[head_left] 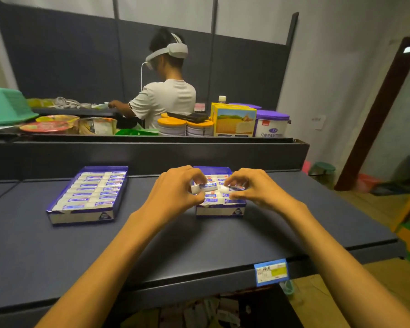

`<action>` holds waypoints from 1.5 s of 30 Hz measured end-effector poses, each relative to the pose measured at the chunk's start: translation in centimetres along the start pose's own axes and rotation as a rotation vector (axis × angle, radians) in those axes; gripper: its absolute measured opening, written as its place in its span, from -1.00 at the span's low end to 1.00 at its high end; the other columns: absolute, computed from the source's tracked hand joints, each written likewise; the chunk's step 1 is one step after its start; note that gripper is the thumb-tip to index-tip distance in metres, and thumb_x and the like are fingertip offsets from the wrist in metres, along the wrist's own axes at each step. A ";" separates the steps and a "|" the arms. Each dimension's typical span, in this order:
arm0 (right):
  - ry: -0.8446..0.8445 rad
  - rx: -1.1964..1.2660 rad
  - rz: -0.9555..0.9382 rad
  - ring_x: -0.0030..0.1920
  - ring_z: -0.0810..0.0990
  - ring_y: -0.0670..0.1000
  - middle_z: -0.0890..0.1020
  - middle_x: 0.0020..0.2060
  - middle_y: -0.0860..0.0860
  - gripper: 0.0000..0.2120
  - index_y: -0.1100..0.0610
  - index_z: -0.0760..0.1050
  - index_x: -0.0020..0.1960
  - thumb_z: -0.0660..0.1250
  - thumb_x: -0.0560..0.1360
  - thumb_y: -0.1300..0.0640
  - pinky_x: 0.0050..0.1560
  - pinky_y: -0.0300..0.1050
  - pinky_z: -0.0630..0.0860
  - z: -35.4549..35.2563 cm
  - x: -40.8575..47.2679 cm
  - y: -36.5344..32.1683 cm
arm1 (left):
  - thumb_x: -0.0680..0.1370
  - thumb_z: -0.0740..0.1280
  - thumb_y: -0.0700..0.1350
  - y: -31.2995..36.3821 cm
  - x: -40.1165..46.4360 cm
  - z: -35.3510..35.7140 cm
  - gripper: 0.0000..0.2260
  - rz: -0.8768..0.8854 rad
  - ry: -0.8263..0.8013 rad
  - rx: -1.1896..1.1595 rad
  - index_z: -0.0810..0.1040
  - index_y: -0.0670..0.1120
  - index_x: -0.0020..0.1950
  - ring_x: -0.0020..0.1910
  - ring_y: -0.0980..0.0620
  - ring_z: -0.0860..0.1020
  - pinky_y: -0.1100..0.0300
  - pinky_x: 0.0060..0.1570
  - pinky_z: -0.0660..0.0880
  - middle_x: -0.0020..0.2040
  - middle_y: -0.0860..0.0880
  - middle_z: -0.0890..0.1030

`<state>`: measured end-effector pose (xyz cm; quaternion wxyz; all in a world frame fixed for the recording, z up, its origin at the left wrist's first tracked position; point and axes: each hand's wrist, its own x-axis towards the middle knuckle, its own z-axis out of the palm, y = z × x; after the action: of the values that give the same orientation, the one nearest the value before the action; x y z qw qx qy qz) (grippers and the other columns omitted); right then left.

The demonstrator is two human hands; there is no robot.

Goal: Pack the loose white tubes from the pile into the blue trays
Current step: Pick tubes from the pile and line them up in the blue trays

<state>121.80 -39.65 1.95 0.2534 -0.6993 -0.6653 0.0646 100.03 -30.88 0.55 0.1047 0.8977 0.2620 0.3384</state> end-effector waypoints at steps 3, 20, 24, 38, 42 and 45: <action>-0.116 -0.028 0.019 0.11 0.50 -0.07 0.56 0.11 -0.04 -0.71 0.01 0.60 0.12 0.50 0.42 0.15 -0.10 -0.33 0.47 0.1 1.1 0.1 | 0.41 0.49 0.00 -0.4 0.1 0.5 -0.78 -0.001 -0.035 0.017 0.62 0.04 0.03 -0.14 0.09 0.58 0.04 -0.13 0.57 0.00 0.08 0.63; -0.354 -0.183 -0.106 0.09 0.46 -0.11 0.57 0.19 -0.04 -0.71 0.05 0.58 0.20 0.43 0.49 0.17 -0.23 -0.43 0.42 0.2 2.9 0.8 | 0.43 0.48 0.02 0.0 0.3 2.0 -0.78 -0.048 -0.043 0.113 0.60 0.05 0.04 -0.10 0.07 0.55 0.15 -0.15 0.53 0.02 0.08 0.62; -0.388 -0.123 -0.133 0.07 0.50 -0.11 0.60 0.16 -0.05 -0.75 0.05 0.59 0.19 0.40 0.51 0.12 -0.21 -0.43 0.43 -0.3 2.8 1.0 | 0.42 0.48 0.00 0.2 0.1 1.8 -0.80 -0.072 -0.023 0.111 0.61 0.05 0.02 -0.11 0.05 0.56 0.09 -0.16 0.52 0.00 0.08 0.61; -0.407 -0.115 -0.149 -0.03 0.54 -0.10 0.63 0.10 -0.02 -0.74 0.11 0.57 0.16 0.43 0.48 0.18 -0.31 -0.53 0.45 -0.3 3.2 1.5 | 0.42 0.49 0.02 0.0 0.5 2.1 -0.75 -0.053 -0.036 0.156 0.62 0.02 0.06 -0.15 0.12 0.49 0.15 -0.19 0.52 0.02 0.06 0.62; -0.420 -0.084 -0.128 -0.02 0.56 -0.11 0.64 0.09 -0.04 -0.74 0.08 0.58 0.16 0.44 0.48 0.14 -0.28 -0.44 0.45 -0.8 3.4 1.6 | 0.43 0.48 0.03 0.0 0.6 2.0 -0.75 -0.061 -0.047 0.153 0.61 0.04 0.07 -0.11 0.10 0.53 0.14 -0.15 0.55 0.03 0.08 0.61; -0.415 -0.142 -0.127 -0.04 0.54 -0.12 0.65 0.09 -0.06 -0.79 0.07 0.61 0.12 0.43 0.49 0.12 -0.32 -0.44 0.40 -0.8 3.4 1.8 | 0.43 0.48 0.01 0.0 0.7 2.0 -0.76 -0.065 -0.042 0.150 0.61 0.04 0.07 -0.11 0.11 0.53 0.12 -0.14 0.56 0.03 0.09 0.60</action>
<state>124.14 -36.58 2.68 0.0648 -0.6439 -0.7486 0.1442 101.79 -30.48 -0.59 0.0535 0.9010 0.3135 0.2951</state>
